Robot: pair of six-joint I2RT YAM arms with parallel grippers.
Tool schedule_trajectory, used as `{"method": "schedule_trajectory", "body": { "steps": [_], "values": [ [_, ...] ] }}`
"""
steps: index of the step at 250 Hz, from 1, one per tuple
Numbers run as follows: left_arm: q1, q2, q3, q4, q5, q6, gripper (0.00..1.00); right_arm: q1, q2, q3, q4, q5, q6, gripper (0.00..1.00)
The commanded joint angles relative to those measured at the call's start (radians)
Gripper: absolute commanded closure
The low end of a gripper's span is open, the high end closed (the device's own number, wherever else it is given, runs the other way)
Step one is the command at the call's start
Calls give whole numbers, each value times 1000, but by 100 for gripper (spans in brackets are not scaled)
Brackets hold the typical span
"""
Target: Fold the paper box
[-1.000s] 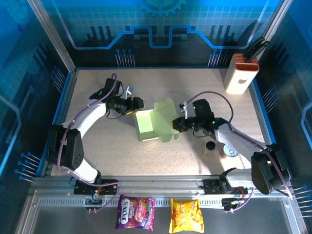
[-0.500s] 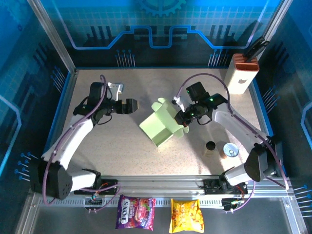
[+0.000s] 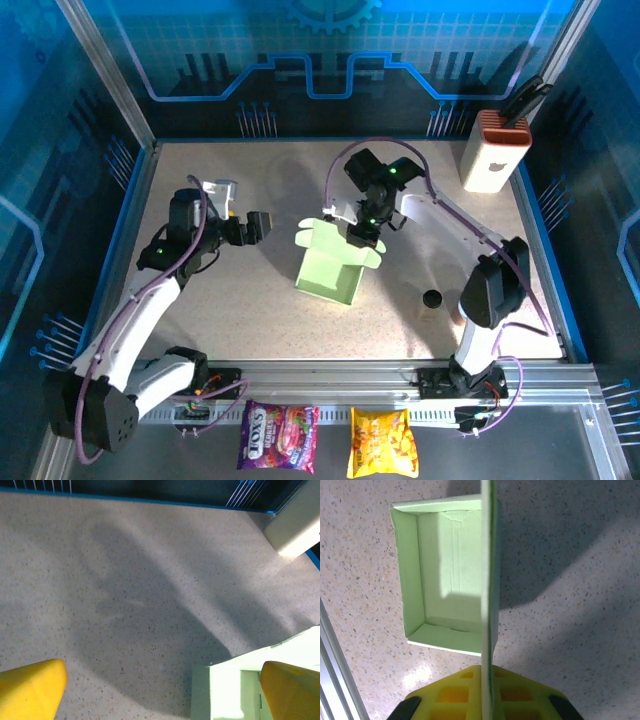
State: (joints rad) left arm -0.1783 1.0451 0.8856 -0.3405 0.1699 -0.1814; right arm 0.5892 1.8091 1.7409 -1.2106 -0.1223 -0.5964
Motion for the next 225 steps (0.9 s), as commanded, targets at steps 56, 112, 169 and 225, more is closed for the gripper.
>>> {"method": "schedule_trajectory", "body": {
  "steps": [56, 112, 169, 225],
  "values": [
    [10, 89, 42, -78, 71, -164, 1, 24, 221, 278, -184, 46, -215, 91],
    [-60, 166, 69, -120, 41, -151, 10, 31, 330, 418, -229, 13, -263, 82],
    [-142, 189, 51, -38, 23, -113, 1, -7, 278, 431, -202, -87, -198, 71],
    [-144, 202, 3, 91, 60, -147, 0, -71, 88, 221, 2, -162, -41, 60]
  ]
}}
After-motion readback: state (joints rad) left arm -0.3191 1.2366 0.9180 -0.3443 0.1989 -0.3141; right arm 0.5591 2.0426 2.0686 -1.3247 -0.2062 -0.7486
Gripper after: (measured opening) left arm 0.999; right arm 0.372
